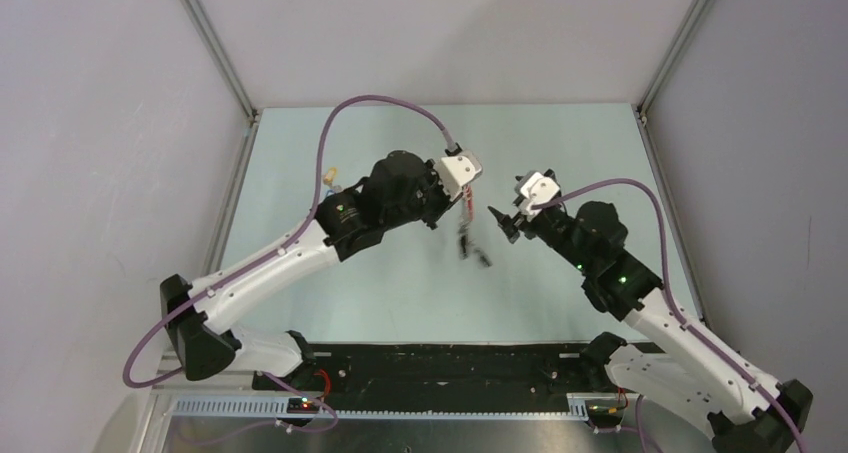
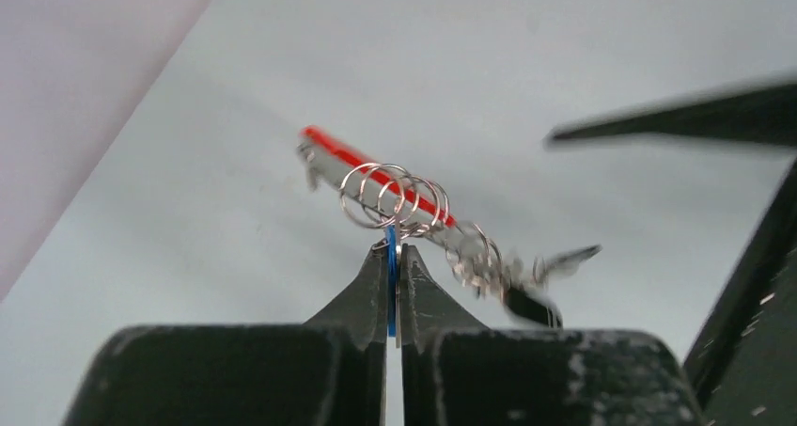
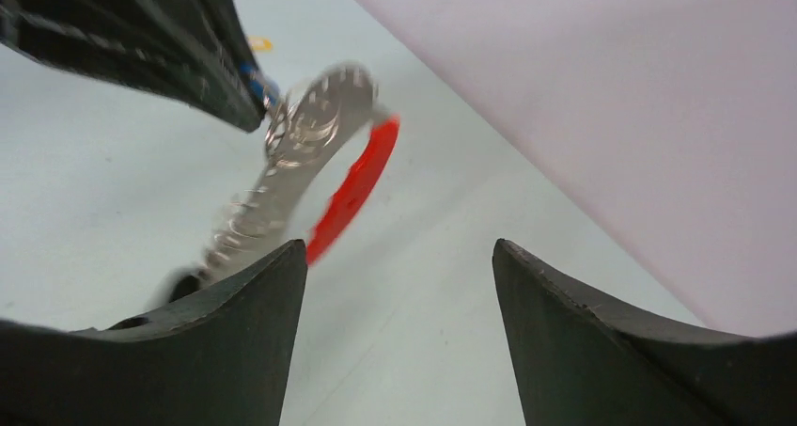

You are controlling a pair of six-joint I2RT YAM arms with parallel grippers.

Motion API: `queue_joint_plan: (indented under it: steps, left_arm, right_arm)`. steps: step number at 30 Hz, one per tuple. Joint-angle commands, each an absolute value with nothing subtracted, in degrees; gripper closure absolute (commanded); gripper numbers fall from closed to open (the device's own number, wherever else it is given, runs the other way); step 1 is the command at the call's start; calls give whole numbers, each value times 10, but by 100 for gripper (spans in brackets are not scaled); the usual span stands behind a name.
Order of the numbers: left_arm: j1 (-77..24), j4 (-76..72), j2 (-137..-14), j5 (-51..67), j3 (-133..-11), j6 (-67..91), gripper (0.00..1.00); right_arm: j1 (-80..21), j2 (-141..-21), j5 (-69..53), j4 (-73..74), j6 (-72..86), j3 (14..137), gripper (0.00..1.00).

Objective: Remove the keys from the keyring

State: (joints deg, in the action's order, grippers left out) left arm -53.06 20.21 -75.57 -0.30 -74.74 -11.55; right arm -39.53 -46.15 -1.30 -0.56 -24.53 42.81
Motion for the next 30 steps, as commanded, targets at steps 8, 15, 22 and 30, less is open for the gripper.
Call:
queue_joint_plan:
  steps: [8,15,22,30]
  left_arm:
    - [-582,339,-742,-125,-720,-321,100]
    - [-612,282,-679,-175,-685,-364,100]
    - [-612,176,-569,-94,-585,-379,100]
    - [-611,130,-530,-53,-548,-370,100]
  right_arm:
    - [-296,-390,-269,-66,-188,390,32]
    - [-289,-401,-376,-131,-192,359,43]
    - [-290,-428,-502,-153,-196,357,50]
    - [-326,-481,-528,-221,-175,357,49]
